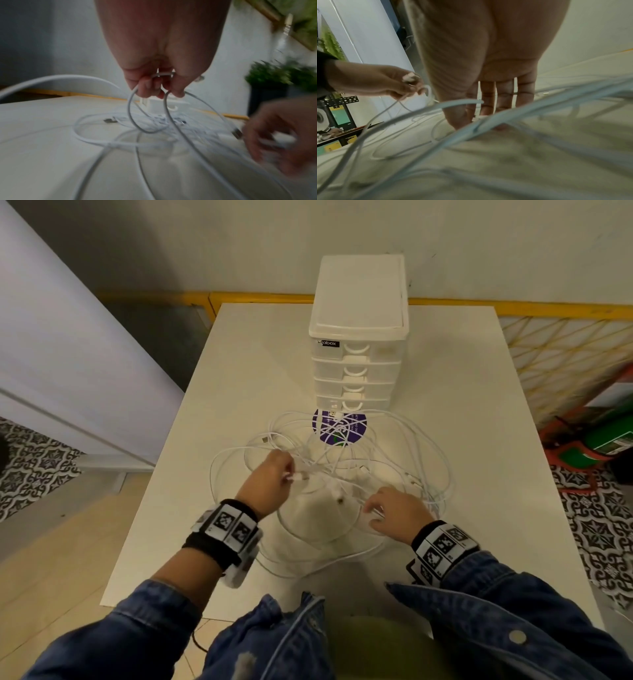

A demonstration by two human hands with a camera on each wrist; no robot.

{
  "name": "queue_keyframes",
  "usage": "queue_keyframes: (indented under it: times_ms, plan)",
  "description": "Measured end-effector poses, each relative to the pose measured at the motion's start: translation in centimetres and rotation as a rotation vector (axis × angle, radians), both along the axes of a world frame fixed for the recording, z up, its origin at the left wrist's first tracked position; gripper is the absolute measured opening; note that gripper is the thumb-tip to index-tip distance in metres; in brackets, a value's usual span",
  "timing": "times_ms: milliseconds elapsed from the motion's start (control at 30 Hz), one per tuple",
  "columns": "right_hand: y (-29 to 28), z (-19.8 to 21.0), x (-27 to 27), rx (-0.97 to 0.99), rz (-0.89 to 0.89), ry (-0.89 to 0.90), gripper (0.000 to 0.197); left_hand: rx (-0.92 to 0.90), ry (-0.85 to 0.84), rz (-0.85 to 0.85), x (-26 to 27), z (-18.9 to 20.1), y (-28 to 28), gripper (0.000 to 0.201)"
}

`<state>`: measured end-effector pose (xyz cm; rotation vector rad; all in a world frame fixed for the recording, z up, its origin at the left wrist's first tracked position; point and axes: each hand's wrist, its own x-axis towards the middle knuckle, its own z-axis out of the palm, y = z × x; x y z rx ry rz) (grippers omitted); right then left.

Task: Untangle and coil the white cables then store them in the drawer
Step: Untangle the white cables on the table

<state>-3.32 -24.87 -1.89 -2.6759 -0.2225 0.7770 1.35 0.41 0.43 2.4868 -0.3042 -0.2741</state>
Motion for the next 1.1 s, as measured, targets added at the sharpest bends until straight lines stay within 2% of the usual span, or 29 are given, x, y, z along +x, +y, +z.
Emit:
queue_keyframes:
  times_ms: [133,167,233,267,367,467,567,667,900,1000,1100]
  plan:
    - [0.2,0.2,0.4,0.05,-0.035,0.002,0.02,-0.185,0.026,0.224,1.1,1.0,3.0,0.029]
    - [0.5,0.4,0.7,0.056,-0.036,0.0,0.022,-0.196,0.035,0.251,1.2,1.1,3.4,0.029]
    - [1.1,1.1,1.5,0.065,-0.04,-0.037,0.027,-0.207,0.028,0.306,1.3,0.9,3.6,0.015]
    - [1.4,1.5,1.9,0.086,-0.047,-0.083,0.029,-0.211,0.015,0.332,1.4,0.9,3.7,0.011]
    - [2.1,2.9,3.9,0.191,-0.1,-0.277,0.027,-0.217,-0.009,0.396,1.5,0.9,3.6,0.03]
    - [2.7,3.6,7.8,0.176,-0.14,-0.387,0.021,-0.305,-0.017,0.434,2.0,0.9,3.9,0.025]
    - [3.6,3.0,12.0,0.142,-0.122,-0.348,0.018,-0.376,0.017,0.469,2.8,0.7,4.7,0.023]
    - [5.9,2.2,15.2,0.133,0.025,-0.238,0.022,-0.423,0.102,0.496,3.4,0.2,5.6,0.025]
    - [11.2,-0.3,18.0,0.115,0.113,-0.156,0.03,-0.61,0.236,0.632,3.7,0.8,6.3,0.024]
    - [12.5,-1.0,18.1,0.02,0.223,-0.162,0.037,-0.57,0.194,0.615,3.8,1.1,6.5,0.03]
    - [13.0,-1.3,18.1,0.003,0.24,-0.213,0.021,-0.554,0.139,0.561,3.6,1.4,6.4,0.031]
